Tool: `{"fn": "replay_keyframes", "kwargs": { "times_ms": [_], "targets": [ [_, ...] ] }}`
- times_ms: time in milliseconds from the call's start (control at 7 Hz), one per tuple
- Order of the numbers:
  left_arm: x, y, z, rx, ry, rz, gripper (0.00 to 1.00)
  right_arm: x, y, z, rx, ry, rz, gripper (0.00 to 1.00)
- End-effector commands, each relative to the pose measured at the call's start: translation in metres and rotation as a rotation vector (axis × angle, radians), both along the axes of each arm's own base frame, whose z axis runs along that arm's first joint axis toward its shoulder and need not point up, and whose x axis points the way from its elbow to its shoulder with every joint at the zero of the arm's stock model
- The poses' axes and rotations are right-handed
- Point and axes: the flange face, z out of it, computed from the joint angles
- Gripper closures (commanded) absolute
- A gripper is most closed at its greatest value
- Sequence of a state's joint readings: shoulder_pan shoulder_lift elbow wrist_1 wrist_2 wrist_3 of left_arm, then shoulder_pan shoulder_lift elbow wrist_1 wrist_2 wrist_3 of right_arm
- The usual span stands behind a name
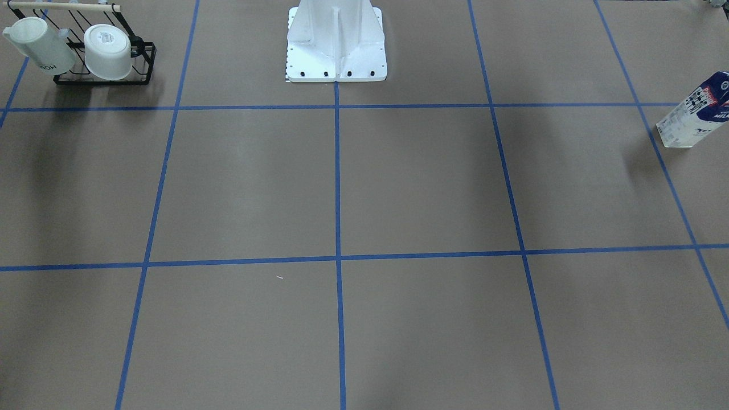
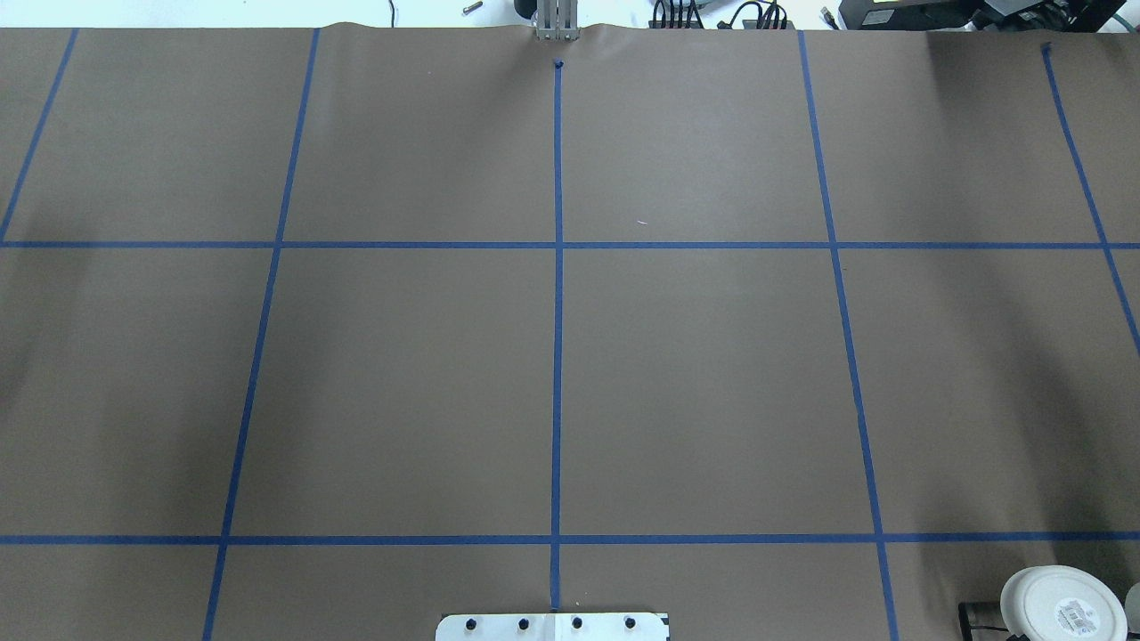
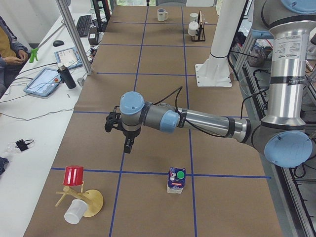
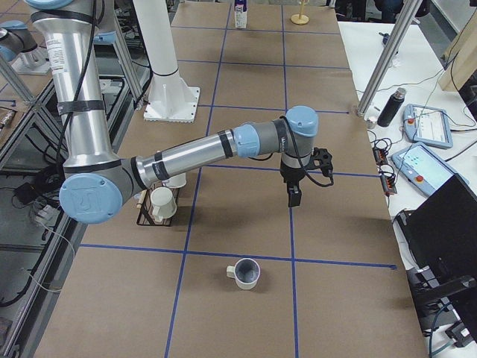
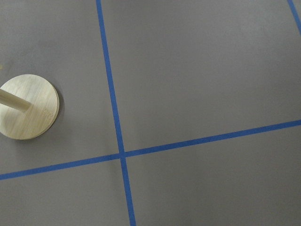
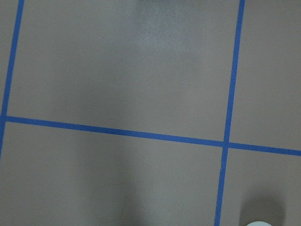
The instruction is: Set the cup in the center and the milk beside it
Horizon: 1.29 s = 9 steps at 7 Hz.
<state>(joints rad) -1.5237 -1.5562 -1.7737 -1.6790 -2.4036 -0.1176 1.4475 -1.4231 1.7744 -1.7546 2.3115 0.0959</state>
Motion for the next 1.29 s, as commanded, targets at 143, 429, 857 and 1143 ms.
{"fn": "replay_keyframes", "kwargs": {
  "times_ms": [143, 429, 857, 1143],
  "targets": [
    [-0.001, 0.002, 0.005, -0.006, 0.024, -0.005, 0.01, 0.015, 0.019, 0.02, -0.023, -0.037, -0.014, 0.0],
    [-0.002, 0.014, 0.013, -0.016, 0.025, -0.016, 0.01, 0.015, 0.027, 0.031, -0.015, -0.033, -0.015, 0.0],
    [-0.003, 0.015, 0.0, -0.03, 0.03, -0.052, 0.02, 0.017, 0.053, 0.043, -0.015, -0.042, -0.012, 0.0],
    [-0.005, 0.021, -0.001, -0.05, 0.033, -0.074, 0.02, 0.019, 0.074, 0.077, -0.032, -0.037, -0.018, 0.0]
  ]
}}
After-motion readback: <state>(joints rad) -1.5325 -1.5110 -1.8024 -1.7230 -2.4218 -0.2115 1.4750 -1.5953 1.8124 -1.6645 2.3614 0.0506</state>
